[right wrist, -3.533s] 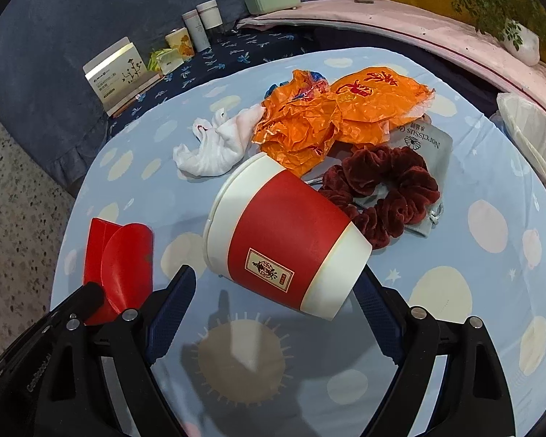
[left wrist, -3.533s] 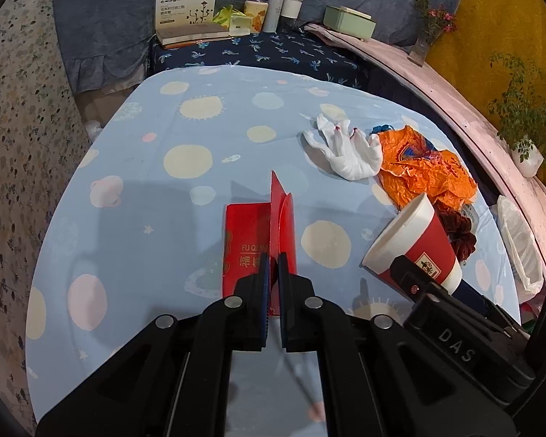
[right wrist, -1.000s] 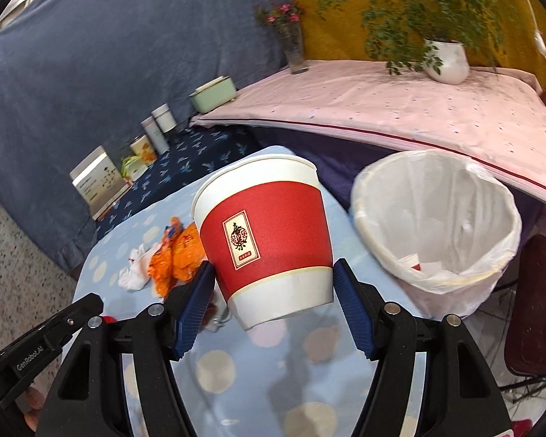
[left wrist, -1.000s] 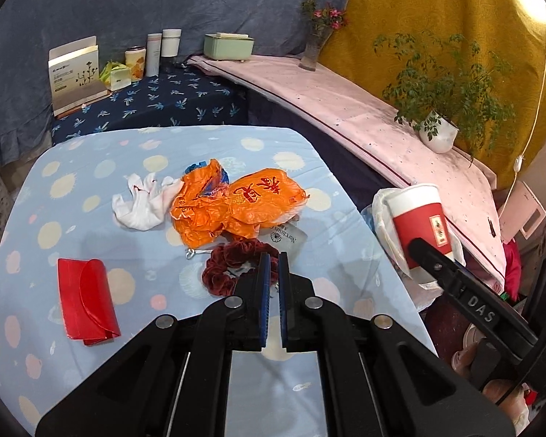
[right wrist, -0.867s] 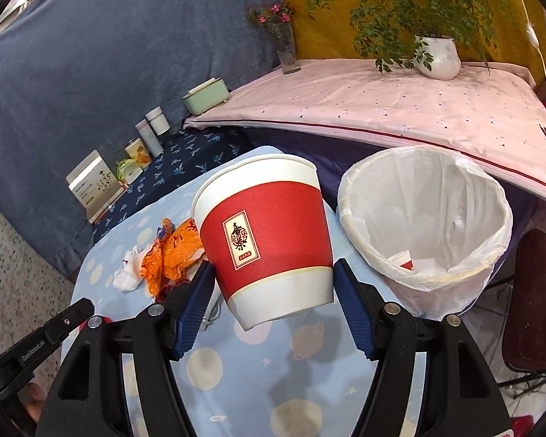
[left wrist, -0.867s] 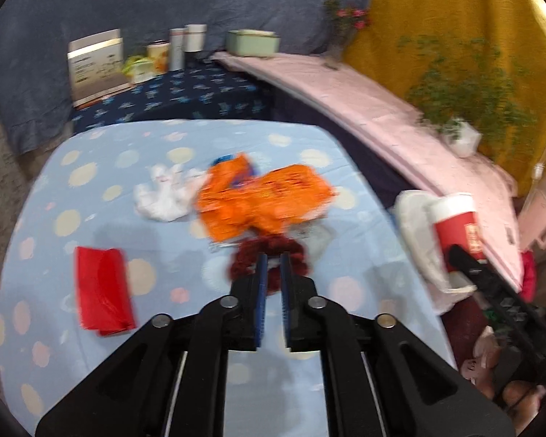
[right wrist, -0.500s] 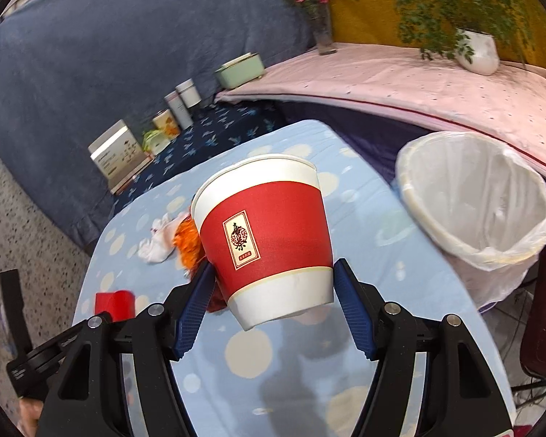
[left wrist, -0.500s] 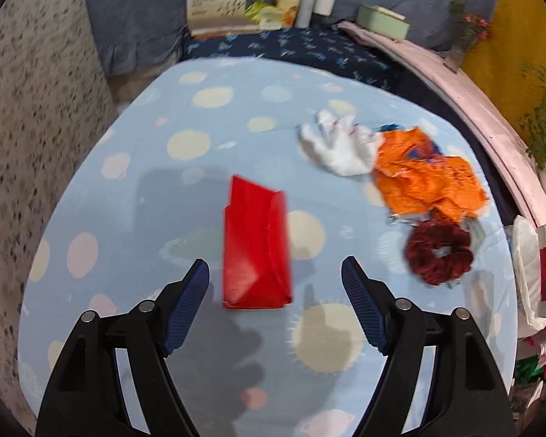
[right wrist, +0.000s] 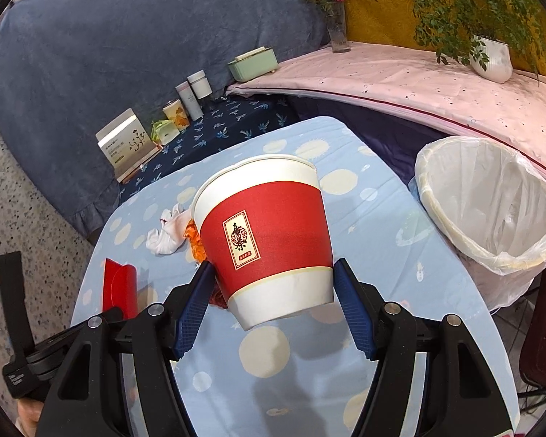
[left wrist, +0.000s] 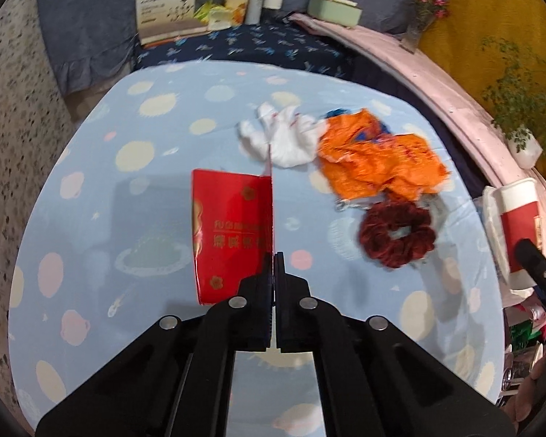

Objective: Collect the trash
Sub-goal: 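Carry the red envelope and red cup toward the trash bin, then open the left tool over the bin while the right tool releases the red cup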

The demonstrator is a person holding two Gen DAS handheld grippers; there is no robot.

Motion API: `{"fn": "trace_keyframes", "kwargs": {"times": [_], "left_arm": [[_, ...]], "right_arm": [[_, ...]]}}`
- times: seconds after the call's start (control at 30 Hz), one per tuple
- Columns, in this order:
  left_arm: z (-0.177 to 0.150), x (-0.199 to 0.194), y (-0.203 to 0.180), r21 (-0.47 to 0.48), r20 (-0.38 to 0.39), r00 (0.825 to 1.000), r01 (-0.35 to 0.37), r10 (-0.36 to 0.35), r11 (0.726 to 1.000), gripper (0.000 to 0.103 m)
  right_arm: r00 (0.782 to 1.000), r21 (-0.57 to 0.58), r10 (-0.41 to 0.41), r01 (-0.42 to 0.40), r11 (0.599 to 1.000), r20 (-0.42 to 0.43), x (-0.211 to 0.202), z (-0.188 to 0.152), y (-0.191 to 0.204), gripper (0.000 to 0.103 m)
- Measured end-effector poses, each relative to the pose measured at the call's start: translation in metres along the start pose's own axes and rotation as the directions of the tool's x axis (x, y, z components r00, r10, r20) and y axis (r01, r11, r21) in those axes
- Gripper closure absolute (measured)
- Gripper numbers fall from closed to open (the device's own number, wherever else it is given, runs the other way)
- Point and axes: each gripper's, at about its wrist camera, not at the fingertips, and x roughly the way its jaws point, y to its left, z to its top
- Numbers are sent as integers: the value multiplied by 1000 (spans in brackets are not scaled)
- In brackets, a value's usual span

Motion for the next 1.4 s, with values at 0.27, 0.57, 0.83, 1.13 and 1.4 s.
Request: {"fn": "trace_keyframes", "kwargs": {"times": [0.27,0.57,0.83,1.13,1.4], "left_arm": [[13,-19,-72,105,34,994,103,-107,989,103],[14,-21,-157,234,28,981,181,-193,955,103],[5,-15,-212,325,0,972,220,-233,920,103],[-4,-6,-275,433,-62,947,311,-316,846,103],[-6,11,-334,488,-121,913,395,-389,778,103]], "right_arm": [[999,42,-20,19,999,36,-13,9,-26,39],[994,116,-73,63,991,81,-33,19,-72,39],[986,184,-127,106,977,110,-47,25,-117,39],[969,278,-212,171,945,126,-61,26,-178,39],[954,338,-272,216,916,128,-68,27,-223,39]]}}
